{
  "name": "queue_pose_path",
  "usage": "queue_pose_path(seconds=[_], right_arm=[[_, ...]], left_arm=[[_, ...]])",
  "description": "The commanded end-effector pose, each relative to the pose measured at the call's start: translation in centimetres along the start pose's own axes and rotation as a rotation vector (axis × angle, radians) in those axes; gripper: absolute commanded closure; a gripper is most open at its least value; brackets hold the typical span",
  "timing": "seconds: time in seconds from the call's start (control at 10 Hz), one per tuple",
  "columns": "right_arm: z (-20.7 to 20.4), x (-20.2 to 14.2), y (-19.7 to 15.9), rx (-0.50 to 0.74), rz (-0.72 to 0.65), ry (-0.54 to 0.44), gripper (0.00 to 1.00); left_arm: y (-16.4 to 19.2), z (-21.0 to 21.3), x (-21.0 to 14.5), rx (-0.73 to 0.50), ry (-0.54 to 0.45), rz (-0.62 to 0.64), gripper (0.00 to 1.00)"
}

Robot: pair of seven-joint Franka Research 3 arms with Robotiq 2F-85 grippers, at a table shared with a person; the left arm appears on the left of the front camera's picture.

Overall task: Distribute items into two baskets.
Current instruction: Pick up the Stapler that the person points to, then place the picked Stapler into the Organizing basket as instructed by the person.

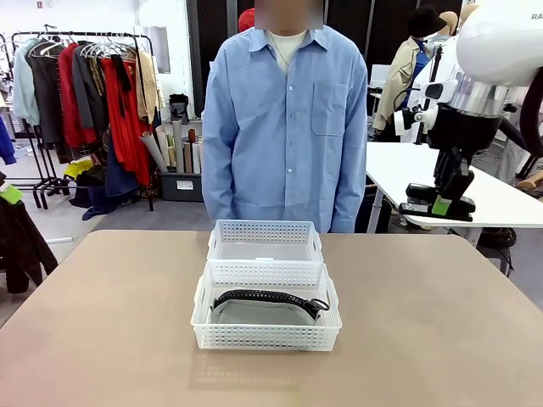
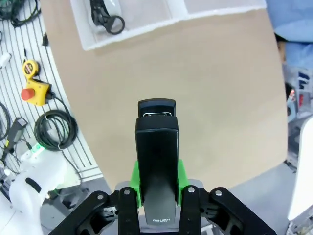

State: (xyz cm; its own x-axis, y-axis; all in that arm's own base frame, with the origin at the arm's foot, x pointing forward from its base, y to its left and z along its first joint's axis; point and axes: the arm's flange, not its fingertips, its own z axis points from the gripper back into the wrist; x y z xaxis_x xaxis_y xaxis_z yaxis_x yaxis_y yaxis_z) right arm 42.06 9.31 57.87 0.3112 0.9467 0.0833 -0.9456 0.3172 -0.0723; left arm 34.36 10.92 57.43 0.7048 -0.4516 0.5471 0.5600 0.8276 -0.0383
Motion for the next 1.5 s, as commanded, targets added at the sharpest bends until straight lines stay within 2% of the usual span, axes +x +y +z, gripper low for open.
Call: queue_pose_path(seconds=[0.0,0.1,1.4], right_arm=[[-0.03,-0.79,-0.55,-0.021,-0.002,0.007,1.0],[0.0,0.0,0.0,0.0,0.0,0.0,1.0],[0.0,0.0,0.0,0.0,0.0,0.0,1.0]], left_arm=[[0.19,0.01,-0.17,-0.003,0.005,0.0,0.0],[0.19,0.01,-0.17,-0.003,0.005,0.0,0.0],[0.19,0.01,-0.17,-0.003,0.005,0.0,0.0]])
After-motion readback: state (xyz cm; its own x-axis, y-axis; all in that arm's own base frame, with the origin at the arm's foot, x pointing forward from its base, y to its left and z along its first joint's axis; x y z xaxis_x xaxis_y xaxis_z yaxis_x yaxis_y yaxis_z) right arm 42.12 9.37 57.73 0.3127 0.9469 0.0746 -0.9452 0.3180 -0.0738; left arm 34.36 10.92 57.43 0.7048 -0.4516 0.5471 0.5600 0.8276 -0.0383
